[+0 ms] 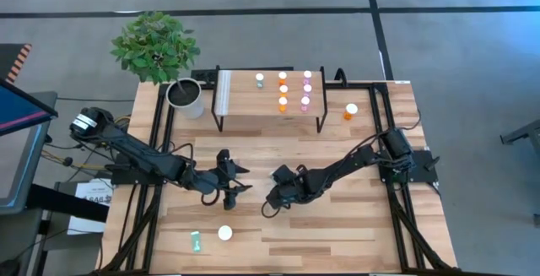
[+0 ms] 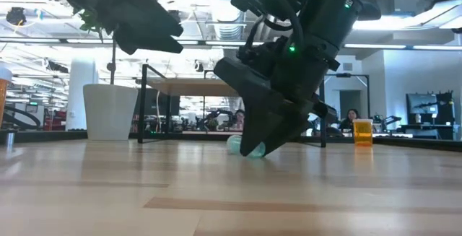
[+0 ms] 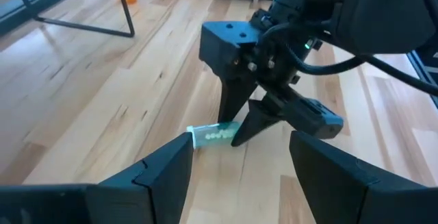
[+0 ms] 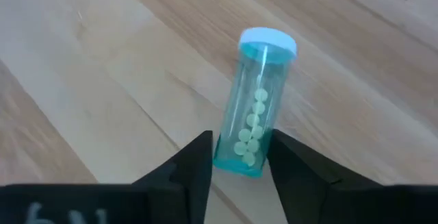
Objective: Pick and place medicine bottles onto shelf by color
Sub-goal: Put the top blue pill bottle on the shelf aligned with the other blue pill bottle
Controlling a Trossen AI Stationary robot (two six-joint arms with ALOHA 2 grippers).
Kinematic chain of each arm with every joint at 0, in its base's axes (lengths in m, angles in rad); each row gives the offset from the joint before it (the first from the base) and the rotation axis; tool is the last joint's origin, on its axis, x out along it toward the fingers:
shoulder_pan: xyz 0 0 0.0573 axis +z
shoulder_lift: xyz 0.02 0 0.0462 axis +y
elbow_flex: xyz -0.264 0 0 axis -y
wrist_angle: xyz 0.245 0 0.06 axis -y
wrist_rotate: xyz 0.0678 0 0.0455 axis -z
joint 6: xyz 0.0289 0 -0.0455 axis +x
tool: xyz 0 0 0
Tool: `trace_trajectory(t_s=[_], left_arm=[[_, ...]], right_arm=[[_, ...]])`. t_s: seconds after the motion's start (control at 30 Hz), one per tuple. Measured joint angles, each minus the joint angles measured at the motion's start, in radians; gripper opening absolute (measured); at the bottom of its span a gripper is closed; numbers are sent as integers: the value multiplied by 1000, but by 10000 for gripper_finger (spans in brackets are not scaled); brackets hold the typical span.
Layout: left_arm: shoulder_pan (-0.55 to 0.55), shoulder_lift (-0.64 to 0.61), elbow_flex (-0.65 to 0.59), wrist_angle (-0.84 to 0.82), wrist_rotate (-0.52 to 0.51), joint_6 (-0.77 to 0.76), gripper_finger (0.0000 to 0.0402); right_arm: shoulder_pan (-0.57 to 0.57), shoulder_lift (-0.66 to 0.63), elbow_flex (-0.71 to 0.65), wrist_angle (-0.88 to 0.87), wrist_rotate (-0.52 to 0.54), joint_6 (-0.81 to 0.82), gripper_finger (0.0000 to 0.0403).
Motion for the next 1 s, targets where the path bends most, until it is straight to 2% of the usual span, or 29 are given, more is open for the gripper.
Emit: trace_trajectory(t_s=[0.2,0.37,0.43,0.57,0.63,0.77,0.9,1.0], left_arm=[[0,0,0,10,1,0,232],[0,-30,0,15,26,8,232],[0,-57,1,12,28,10,232],[1,-108,2,52,58,64,232],[1,-122,2,103,93,102,232],[0,-132,2,161,152,170,232],[5,-126,2,221,182,214,232],[15,-110,1,269,186,242,232]], right_arm=[[14,-13,-3,-10,-12,-81,129],[37,-49,-9,-31,-1,-148,117],[46,-70,-11,-25,22,-175,119],[78,-127,-13,19,143,-273,124],[91,-163,-46,78,185,-323,124],[92,-261,-154,248,194,-391,121],[89,-360,-325,499,194,-470,122],[80,-423,-462,781,159,-572,123]])
